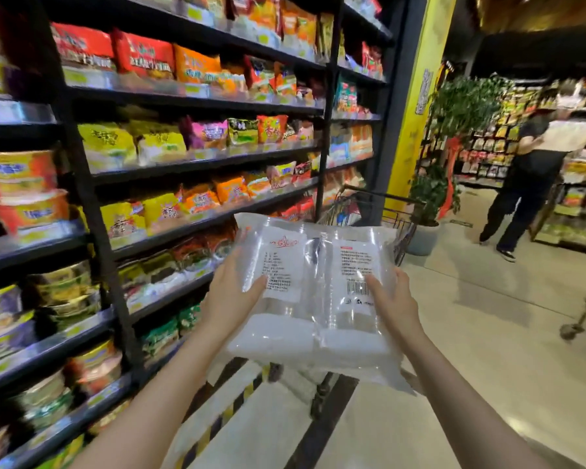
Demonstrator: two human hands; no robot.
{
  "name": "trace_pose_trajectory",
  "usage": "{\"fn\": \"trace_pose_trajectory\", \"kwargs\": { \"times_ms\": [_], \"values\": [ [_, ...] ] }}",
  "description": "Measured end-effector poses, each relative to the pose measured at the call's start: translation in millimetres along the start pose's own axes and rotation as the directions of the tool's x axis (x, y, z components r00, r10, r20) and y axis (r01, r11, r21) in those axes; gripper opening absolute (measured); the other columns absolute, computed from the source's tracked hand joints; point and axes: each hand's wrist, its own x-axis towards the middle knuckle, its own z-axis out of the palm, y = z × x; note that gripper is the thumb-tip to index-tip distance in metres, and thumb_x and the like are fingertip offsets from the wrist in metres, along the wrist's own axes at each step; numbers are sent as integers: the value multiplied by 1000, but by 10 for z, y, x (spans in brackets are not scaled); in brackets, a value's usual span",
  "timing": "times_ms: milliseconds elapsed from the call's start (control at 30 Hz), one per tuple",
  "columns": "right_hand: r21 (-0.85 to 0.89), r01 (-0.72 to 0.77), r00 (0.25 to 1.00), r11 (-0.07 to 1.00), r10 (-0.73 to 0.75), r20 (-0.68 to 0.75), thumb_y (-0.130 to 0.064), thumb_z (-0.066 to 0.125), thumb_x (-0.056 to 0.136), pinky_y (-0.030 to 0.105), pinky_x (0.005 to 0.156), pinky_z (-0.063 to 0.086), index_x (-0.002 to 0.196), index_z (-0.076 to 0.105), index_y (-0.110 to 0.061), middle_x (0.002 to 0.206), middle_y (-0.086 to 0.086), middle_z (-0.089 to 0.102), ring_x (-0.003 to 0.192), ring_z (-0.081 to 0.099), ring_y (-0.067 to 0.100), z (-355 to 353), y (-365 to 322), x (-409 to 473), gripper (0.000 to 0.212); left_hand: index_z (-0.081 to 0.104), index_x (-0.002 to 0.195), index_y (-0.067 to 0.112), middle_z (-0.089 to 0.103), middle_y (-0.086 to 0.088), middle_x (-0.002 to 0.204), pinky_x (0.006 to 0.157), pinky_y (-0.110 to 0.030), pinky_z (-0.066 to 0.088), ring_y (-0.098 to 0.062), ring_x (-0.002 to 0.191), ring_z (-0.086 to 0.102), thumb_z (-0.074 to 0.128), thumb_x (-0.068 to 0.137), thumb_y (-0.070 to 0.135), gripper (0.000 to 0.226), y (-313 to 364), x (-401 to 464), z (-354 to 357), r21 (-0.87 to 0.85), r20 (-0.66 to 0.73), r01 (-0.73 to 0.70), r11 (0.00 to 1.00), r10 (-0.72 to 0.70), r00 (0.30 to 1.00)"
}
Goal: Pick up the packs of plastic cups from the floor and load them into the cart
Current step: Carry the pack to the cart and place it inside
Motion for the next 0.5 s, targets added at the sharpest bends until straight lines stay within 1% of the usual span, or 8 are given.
{"fn": "trace_pose_trajectory", "kwargs": {
  "times_ms": [67, 133, 167, 233, 333, 400, 500],
  "values": [
    [-14, 21, 1000, 1000, -21, -5, -35, 53, 91, 35, 89, 43, 132, 38, -20, 121, 2, 52, 108, 53, 24, 156, 32, 529, 46, 22, 141, 34, 37, 5, 146, 99, -43, 40, -22, 131, 39, 48, 78, 55, 72, -145, 519, 232, 9, 6, 15, 1000, -15, 1000],
    [-15, 20, 1000, 1000, -20, -12, -33, 53, 92, 30, 82, 38, 132, 38, -18, 114, 0, 51, 99, 50, 19, 339, 76, 1052, 46, 20, 142, 36, 35, 8, 147, 100, -44, 40, -20, 132, 37, 49, 79, 53, 71, -298, 1017, 483, 1, 8, 23, 1000, -23, 1000],
    [-20, 11, 1000, 1000, -11, -13, -33, 53, 92, 28, 81, 37, 133, 38, -18, 114, 0, 51, 97, 49, 18, 439, 112, 1291, 47, 19, 143, 34, 32, 9, 149, 102, -44, 38, -19, 134, 34, 51, 83, 49, 71, -384, 1243, 623, -4, 7, 23, 1000, -23, 1000],
    [-19, 0, 1000, 1000, -1, -19, -34, 54, 91, 28, 83, 38, 136, 36, -18, 120, 1, 54, 100, 52, 18, 660, 232, 1757, 50, 19, 145, 30, 31, 6, 150, 102, -41, 36, -20, 135, 33, 56, 87, 41, 70, -571, 1678, 899, -9, 6, 30, 1000, -30, 1000],
    [-33, -27, 999, 999, 26, -32, -36, 54, 91, 30, 89, 40, 140, 33, -17, 131, 2, 52, 111, 53, 23, 1014, 470, 2420, 56, 23, 143, 29, 38, 1, 145, 95, -38, 38, -23, 131, 39, 58, 86, 38, 68, -913, 2330, 1322, 5, 27, 36, 999, -37, 999],
    [-52, -51, 998, 997, 48, -48, -37, 54, 91, 32, 91, 41, 142, 30, -16, 135, 3, 49, 115, 52, 25, 1245, 606, 2877, 60, 22, 145, 25, 35, -1, 148, 99, -38, 36, -24, 133, 37, 58, 86, 38, 70, -1153, 2822, 1618, 2, 58, 43, 999, -44, 997],
    [-70, -104, 993, 992, 99, -69, -43, 54, 89, 40, 103, 40, 143, 28, -16, 142, 5, 45, 125, 47, 29, 1526, 780, 3557, 66, 23, 145, 24, 35, -1, 148, 104, -39, 33, -23, 135, 34, 60, 85, 37, 71, -1423, 3570, 2038, -22, 114, 16, 1000, -13, 993]
  ]
}}
